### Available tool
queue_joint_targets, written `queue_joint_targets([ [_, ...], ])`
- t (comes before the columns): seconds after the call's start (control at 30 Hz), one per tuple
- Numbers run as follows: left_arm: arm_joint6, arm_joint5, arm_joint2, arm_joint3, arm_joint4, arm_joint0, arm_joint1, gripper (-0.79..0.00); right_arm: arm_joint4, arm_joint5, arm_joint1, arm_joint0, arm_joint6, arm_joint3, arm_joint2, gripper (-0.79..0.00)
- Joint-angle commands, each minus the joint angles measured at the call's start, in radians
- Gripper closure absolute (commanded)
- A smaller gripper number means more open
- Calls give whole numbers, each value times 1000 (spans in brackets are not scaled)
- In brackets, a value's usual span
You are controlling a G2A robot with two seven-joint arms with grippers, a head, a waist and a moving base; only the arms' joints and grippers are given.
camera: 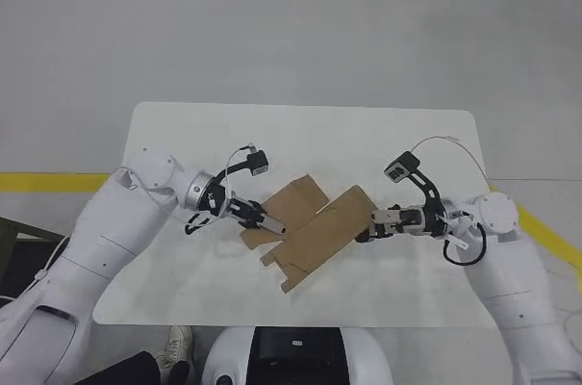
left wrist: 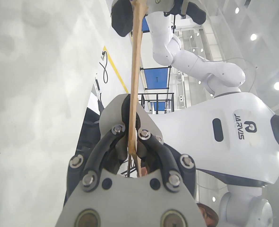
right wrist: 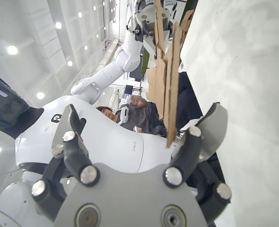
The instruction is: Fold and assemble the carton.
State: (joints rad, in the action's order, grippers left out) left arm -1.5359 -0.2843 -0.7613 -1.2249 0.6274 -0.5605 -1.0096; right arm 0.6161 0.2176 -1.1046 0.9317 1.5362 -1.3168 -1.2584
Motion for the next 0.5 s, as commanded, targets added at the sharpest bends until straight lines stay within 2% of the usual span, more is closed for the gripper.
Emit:
queue_joint_targets([
  [0.0,0,0,24,-15,13,7,16,0,-11,13,9,-20,0,18,17,-785],
  [0.23,0,0,111,-68,48,41,60,0,-14,62,35,-89,0,54,141,-785],
  [0.47,0,0,173,-88,73,77,84,0,36,67,57,-143,0,51,248,-785],
])
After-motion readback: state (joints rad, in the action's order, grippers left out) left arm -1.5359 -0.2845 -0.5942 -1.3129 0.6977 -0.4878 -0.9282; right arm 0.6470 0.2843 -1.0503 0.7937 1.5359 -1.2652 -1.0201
